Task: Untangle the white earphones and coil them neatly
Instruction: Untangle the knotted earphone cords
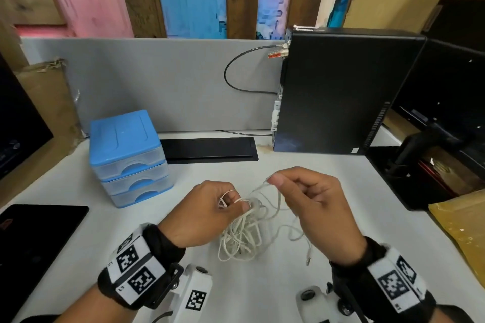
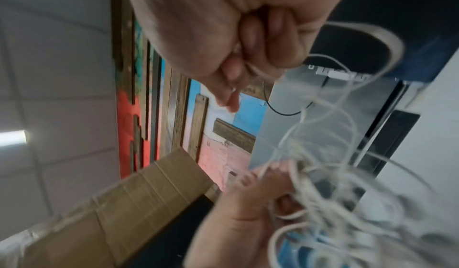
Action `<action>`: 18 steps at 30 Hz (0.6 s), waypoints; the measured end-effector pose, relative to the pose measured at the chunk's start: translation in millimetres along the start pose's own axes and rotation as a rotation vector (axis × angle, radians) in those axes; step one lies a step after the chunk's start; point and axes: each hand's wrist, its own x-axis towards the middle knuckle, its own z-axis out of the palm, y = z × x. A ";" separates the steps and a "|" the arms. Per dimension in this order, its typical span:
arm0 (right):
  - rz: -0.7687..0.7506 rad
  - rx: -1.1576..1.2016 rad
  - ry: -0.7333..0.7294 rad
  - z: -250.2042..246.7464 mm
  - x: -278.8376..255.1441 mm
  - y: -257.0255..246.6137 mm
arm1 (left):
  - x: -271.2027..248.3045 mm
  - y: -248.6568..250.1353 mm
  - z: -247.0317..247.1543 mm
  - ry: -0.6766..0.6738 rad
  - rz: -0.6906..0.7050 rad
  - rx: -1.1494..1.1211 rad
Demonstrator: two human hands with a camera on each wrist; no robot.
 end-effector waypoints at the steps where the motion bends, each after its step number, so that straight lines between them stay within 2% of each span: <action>1: -0.028 0.011 -0.005 -0.9 -0.1 -4.5 | 0.3 -0.6 1.1 0.000 -0.017 -0.004; 3: -0.043 0.065 -0.039 -1.3 -0.6 -9.3 | 2.2 -0.2 0.6 0.025 -0.051 -0.041; 7: 0.079 0.277 -0.143 2.8 -0.9 -12.2 | 3.2 7.9 -7.0 0.038 -0.101 -0.239; 9: 0.109 0.159 -0.118 4.0 -1.7 -8.9 | 1.9 11.6 -9.5 0.035 -0.104 -0.311; 14: -0.002 -0.459 -0.185 4.4 -7.0 -2.4 | -3.1 24.2 -8.8 0.029 -0.077 -0.514; 18: -0.001 -0.480 -0.166 5.0 -7.1 -3.0 | -4.5 30.1 -10.5 0.020 -0.087 -0.638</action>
